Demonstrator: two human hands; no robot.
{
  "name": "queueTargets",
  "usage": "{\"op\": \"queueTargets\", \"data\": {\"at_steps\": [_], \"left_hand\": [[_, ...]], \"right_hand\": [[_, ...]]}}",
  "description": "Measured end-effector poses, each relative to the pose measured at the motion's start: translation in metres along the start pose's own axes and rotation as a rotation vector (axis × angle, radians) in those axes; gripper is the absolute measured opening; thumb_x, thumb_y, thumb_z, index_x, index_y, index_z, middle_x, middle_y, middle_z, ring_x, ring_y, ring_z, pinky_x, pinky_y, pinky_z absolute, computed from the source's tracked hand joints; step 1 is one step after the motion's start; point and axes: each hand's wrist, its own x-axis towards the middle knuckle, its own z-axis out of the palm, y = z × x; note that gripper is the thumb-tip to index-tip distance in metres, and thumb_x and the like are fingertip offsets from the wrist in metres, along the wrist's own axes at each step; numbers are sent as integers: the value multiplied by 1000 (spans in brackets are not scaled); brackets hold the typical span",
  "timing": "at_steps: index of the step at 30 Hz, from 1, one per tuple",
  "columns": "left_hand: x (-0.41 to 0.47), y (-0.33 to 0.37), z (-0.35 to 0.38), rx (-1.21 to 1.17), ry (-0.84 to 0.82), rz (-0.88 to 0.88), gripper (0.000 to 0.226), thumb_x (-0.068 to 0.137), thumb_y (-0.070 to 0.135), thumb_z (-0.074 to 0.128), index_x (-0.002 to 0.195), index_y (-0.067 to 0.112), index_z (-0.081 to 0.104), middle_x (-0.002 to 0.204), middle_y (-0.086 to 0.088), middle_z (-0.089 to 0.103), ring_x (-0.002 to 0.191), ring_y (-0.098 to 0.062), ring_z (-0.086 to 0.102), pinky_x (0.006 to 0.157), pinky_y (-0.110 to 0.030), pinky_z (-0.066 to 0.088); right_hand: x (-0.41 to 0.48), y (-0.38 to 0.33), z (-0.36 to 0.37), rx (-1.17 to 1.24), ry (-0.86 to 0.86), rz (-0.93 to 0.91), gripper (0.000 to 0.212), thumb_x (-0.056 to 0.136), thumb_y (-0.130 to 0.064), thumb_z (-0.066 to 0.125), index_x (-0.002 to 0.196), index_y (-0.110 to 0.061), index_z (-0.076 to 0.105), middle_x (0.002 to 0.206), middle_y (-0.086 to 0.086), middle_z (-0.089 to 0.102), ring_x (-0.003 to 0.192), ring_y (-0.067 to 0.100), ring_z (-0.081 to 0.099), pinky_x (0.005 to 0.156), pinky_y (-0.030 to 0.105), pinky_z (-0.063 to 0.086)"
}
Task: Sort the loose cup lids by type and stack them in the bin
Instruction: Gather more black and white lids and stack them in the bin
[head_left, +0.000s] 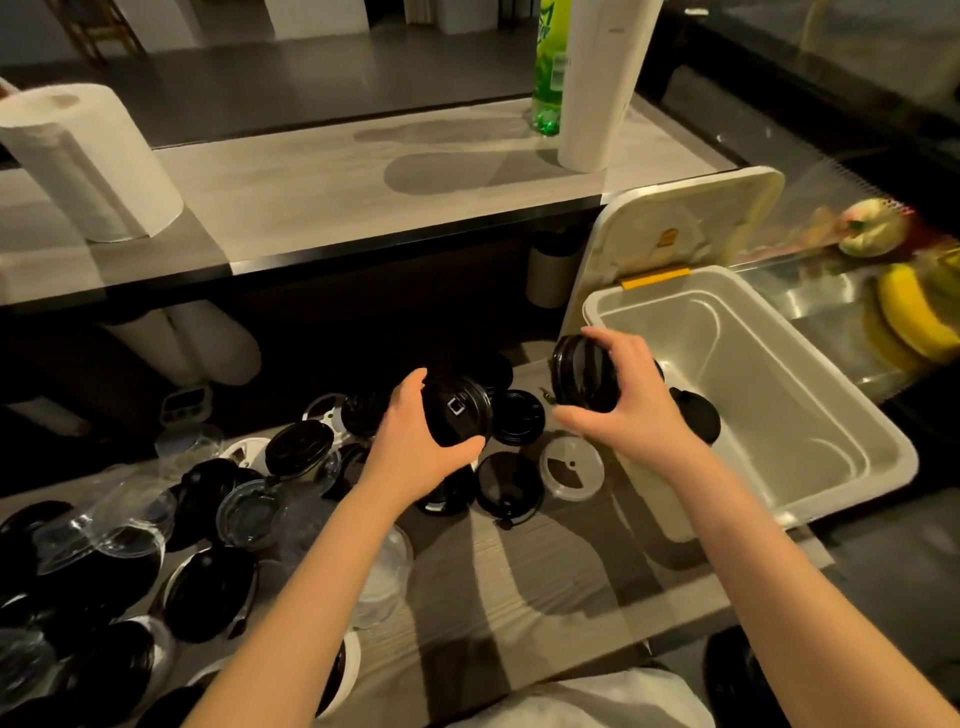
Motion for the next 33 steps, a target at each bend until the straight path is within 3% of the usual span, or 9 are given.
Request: {"op": "queueTargets", "data": {"at_steps": [4,7,11,14,17,25,29,33], "left_hand": [[9,41,16,-15,-12,81,90,73,37,76,144,20,23,145,1,31,132,-18,33,102,-29,32],[19,70,32,-17,-23,137,89,75,37,75,145,20,23,147,3,24,133,-15,31,103,-27,29],[27,99,52,11,-33,176,88,76,37,73,146,19,22,145,3,23,132,-14,30,101,-23,26],[32,111,65,34,-40,168,90,76,38,73,148,20,20,146,5,23,135,-14,27,109,-30,28],[35,118,74,42,-24,135,91,77,39,73,148,20,20,149,5,23,137,-15,25,112,-34,28],[44,132,88,60,35,108,89,75,37,74,147,18,25,148,3,27,136,-14,28,111,-33,30],[46,137,95,69,48,103,88,75,37,74,146,18,25,146,2,29,135,-14,29,111,-34,31],[48,144,103,68,34,98,90,76,38,74,147,18,23,148,3,27,136,-14,28,112,-35,31]], "right_hand": [[2,19,-61,-63,130,30,81,69,-25,82,137,-25,37,129,-5,37,118,2,34,100,22,30],[12,58,-94,-157,128,114,86,66,-25,84,138,-21,38,128,-3,37,116,3,31,101,24,29],[31,108,-116,-431,-130,205,90,64,-21,83,141,-18,36,136,5,40,121,21,43,95,25,36],[47,137,-105,-680,-403,187,91,64,-28,81,141,-18,34,134,4,40,121,28,46,95,33,43],[61,160,-89,-733,-567,283,91,65,-32,83,140,-17,34,134,7,40,119,30,50,97,39,46],[71,203,-75,-721,-721,255,92,61,-40,81,138,-18,36,130,9,43,118,33,48,98,45,45],[80,205,-80,-685,-813,294,84,76,-31,66,149,-22,24,139,7,37,128,30,42,102,41,43],[78,201,-82,-774,-794,152,62,80,-29,66,137,-19,45,125,10,48,115,30,51,93,39,48]]}}
